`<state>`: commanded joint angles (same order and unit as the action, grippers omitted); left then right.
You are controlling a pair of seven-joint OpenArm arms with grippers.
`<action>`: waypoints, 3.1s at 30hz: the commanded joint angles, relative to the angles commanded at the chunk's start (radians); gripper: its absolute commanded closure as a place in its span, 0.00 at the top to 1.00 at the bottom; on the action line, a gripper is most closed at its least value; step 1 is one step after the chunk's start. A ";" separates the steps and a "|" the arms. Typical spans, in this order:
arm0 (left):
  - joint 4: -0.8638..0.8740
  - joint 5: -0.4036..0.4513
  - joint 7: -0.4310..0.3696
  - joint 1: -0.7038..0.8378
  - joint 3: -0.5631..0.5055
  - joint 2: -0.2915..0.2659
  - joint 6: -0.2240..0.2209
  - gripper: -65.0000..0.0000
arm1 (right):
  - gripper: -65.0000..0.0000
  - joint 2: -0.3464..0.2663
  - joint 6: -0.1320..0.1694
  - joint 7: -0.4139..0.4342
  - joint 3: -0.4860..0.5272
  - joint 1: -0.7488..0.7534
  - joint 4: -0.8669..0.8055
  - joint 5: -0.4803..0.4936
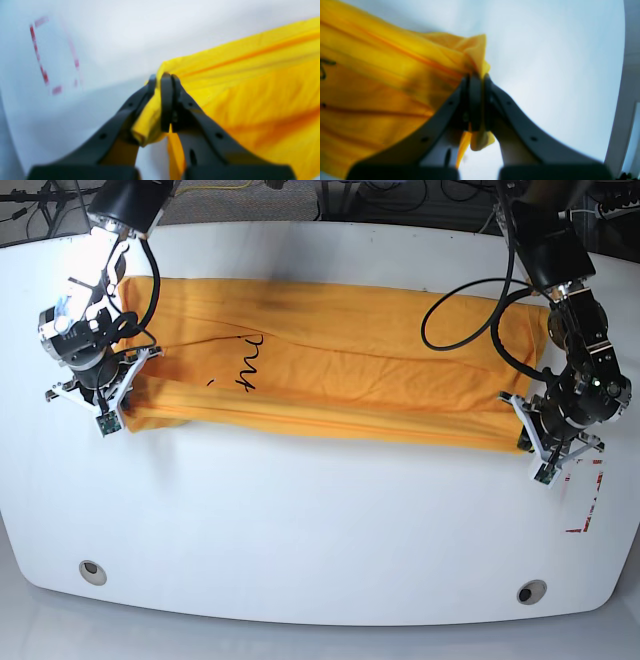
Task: Fold the T-shirt properly
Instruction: 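Fold the shirt over itself with both grippers toward the robot, then open both grippers and release the folded shirt edge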
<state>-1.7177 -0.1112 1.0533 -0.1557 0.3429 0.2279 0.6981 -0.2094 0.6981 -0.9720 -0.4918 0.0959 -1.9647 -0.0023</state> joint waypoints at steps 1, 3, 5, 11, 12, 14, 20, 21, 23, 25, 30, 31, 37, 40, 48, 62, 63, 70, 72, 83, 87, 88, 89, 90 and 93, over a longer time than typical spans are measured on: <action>-0.008 0.000 0.000 0.017 0.000 0.000 0.000 0.00 | 0.00 0.005 0.000 0.000 0.000 0.015 -0.005 0.000; -0.021 0.000 0.000 0.048 0.000 0.000 0.000 0.00 | 0.00 0.020 0.000 0.000 -0.003 0.038 -0.006 0.000; -0.028 0.000 0.000 0.078 0.011 0.002 0.000 0.00 | 0.00 0.031 0.000 0.000 -0.006 0.061 -0.006 -0.002; -0.026 0.002 0.000 0.138 0.084 0.002 0.000 0.00 | 0.00 0.038 0.000 0.000 -0.003 0.117 -0.006 -0.002; -0.025 0.003 0.000 0.144 0.089 0.002 0.000 0.00 | 0.00 0.038 0.000 0.000 -0.002 0.120 -0.006 -0.002; -0.023 0.003 0.000 0.158 0.091 0.006 0.000 0.00 | 0.00 0.038 0.000 0.000 0.000 0.127 -0.006 -0.002; -0.021 0.003 0.000 0.199 0.060 0.021 0.000 0.03 | 0.12 0.040 0.000 -0.032 0.000 0.129 -0.005 -0.006; -0.021 0.003 0.000 0.199 0.058 0.021 0.000 0.05 | 0.17 0.040 0.000 -0.040 0.000 0.129 -0.005 -0.006; -0.021 0.005 0.000 0.201 0.055 0.021 0.000 0.17 | 0.32 0.040 0.000 -0.048 0.002 0.129 -0.005 -0.006; -0.021 0.005 0.002 0.201 0.055 0.021 0.000 0.31 | 0.47 0.040 0.000 -0.048 0.002 0.129 -0.005 -0.006; -0.032 0.005 0.002 0.207 0.054 0.021 0.000 0.61 | 0.70 0.040 0.000 -0.048 0.002 0.124 -0.011 -0.002; -0.040 0.003 0.003 0.206 0.054 0.021 0.000 0.62 | 0.72 0.040 0.000 -0.048 0.002 0.120 -0.018 -0.002; -0.146 -0.003 0.074 0.155 0.060 0.020 0.000 0.61 | 0.71 0.064 0.000 -0.043 0.002 0.087 -0.052 0.002; -0.192 -0.005 0.144 0.112 0.058 0.015 0.000 0.61 | 0.71 0.092 0.000 -0.044 -0.008 0.043 -0.052 0.000; -0.189 0.005 0.169 0.049 0.063 -0.035 0.000 0.61 | 0.57 0.173 0.000 -0.044 -0.006 0.002 -0.046 -0.008; -0.048 0.005 0.166 0.101 0.063 -0.020 0.000 0.61 | 0.43 0.146 0.000 -0.048 -0.028 0.138 -0.051 -0.005; -0.031 0.005 0.166 0.106 0.063 -0.014 0.000 0.61 | 0.43 0.138 0.000 -0.046 -0.037 0.147 -0.049 -0.003; 0.091 0.005 0.106 0.127 0.061 0.028 0.000 0.61 | 0.24 0.091 0.000 -0.044 -0.069 0.175 -0.048 -0.003; 0.112 0.005 0.069 0.146 0.060 0.037 0.000 0.61 | 0.24 0.068 0.000 -0.048 -0.069 0.184 -0.048 -0.006; 0.133 0.005 0.032 0.157 0.057 0.057 0.000 0.61 | 0.55 -0.015 0.000 -0.049 -0.055 0.215 -0.054 -0.003; 0.124 0.005 0.032 0.157 0.055 0.057 0.000 0.61 | 0.64 -0.020 0.000 -0.049 -0.018 0.232 -0.054 -0.002; 0.124 0.005 0.032 0.157 0.055 0.057 0.000 0.61 | 0.65 -0.017 0.000 -0.049 -0.011 0.233 -0.054 -0.002; 0.124 0.005 0.032 0.157 0.055 0.057 0.000 0.61 | 0.66 -0.014 0.000 -0.049 -0.005 0.232 -0.054 -0.002; 0.124 0.005 0.032 0.157 0.055 0.057 0.000 0.61 | 0.66 -0.012 0.000 -0.049 -0.002 0.232 -0.054 -0.002; 0.126 0.005 0.032 0.157 0.055 0.057 0.000 0.61 | 0.66 -0.008 0.000 -0.048 -0.006 0.218 -0.063 0.000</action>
<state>-1.5919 -0.1066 1.0856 0.0008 0.3982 0.2846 0.6981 -0.2171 0.6981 -1.0196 -0.4979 0.3138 -2.0277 -0.0023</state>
